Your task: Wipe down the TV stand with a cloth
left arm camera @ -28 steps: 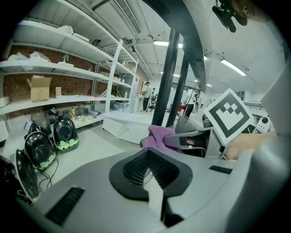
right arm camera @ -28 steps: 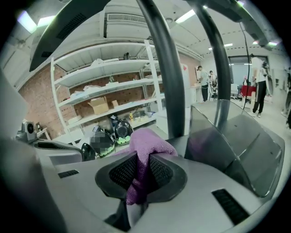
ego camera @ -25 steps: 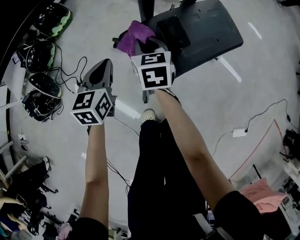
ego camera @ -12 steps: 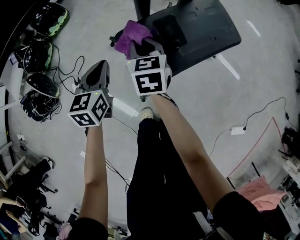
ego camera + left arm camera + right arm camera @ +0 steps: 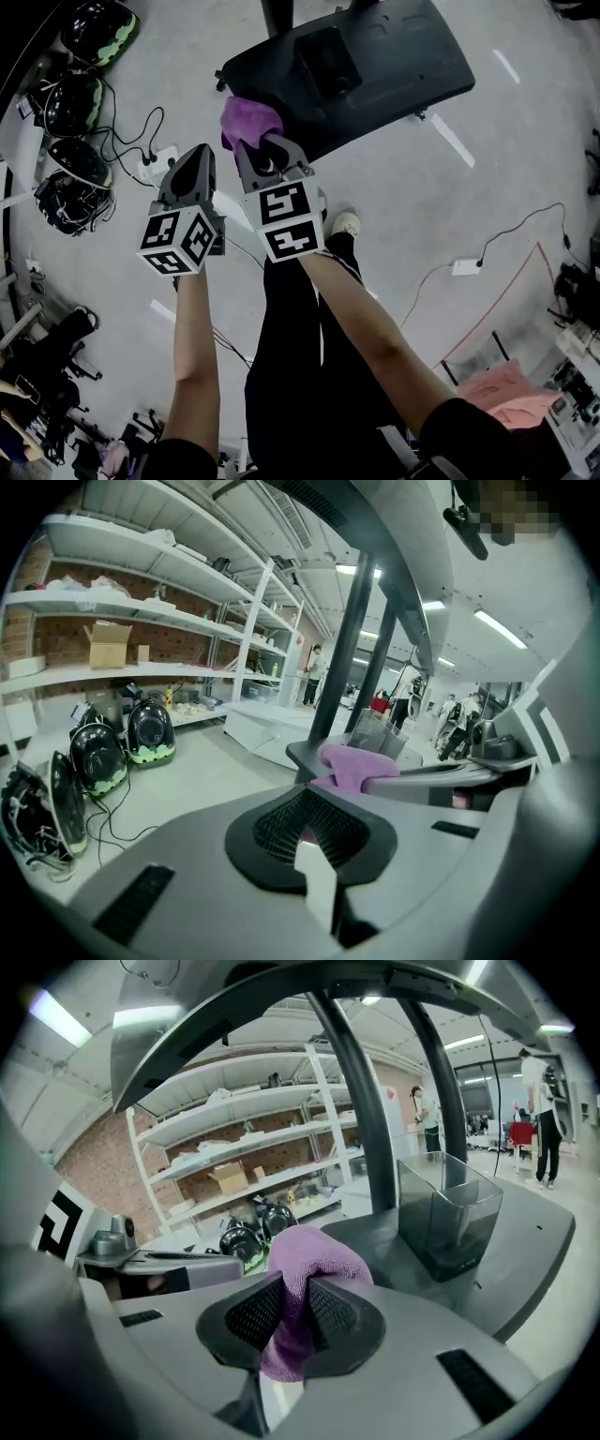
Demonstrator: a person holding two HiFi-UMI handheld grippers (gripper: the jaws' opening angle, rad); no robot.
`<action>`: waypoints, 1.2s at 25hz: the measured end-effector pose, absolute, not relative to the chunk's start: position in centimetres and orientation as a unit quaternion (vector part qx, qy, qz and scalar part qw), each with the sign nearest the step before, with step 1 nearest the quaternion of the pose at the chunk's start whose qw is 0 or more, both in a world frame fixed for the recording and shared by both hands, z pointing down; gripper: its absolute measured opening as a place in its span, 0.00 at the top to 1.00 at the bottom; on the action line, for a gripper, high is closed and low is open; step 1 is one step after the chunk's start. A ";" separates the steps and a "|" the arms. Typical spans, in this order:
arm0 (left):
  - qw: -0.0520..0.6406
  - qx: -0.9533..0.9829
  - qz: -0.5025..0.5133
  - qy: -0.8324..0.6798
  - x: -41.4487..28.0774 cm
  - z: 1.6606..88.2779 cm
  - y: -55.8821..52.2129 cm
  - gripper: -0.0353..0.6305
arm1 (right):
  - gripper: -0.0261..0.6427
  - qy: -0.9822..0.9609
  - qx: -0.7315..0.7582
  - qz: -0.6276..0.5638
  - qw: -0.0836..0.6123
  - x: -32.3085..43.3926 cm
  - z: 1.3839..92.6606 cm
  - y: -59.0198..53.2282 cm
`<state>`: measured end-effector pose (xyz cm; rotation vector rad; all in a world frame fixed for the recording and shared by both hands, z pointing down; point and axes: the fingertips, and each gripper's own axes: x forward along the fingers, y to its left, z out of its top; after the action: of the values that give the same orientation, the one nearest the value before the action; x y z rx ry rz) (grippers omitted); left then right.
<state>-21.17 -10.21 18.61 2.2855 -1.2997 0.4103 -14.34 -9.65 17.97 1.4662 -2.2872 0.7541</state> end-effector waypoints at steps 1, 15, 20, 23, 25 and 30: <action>0.239 0.833 0.148 -0.477 -21.0 18.7 -9.9 0.94 | 0.85 -0.804 0.508 0.263 0.164 -14.4 18.1 -9.3; 0.247 0.837 0.154 -0.464 -12.2 19.4 -7.5 0.94 | 0.85 -0.805 0.496 0.276 0.175 -7.3 20.2 -8.0; 0.240 0.848 0.165 -0.444 -7.7 18.7 -7.0 0.94 | 0.85 -0.796 0.510 0.273 0.181 -2.1 20.0 -7.7; 0.239 0.859 0.166 -0.422 -4.8 18.5 -6.6 0.94 | 0.85 -0.789 0.520 0.269 0.184 1.1 19.9 -7.7; 0.241 0.866 0.167 -0.406 -3.1 18.6 -6.4 0.94 | 0.85 -0.785 0.527 0.266 0.186 2.6 20.0 -7.9; 0.249 0.880 0.162 -0.371 2.2 18.7 -6.1 0.94 | 0.85 -0.776 0.543 0.260 0.189 6.5 19.9 -8.1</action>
<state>2.17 -6.08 18.67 2.3981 -1.0097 0.4418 6.53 -8.14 19.89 1.5284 -2.1813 0.7315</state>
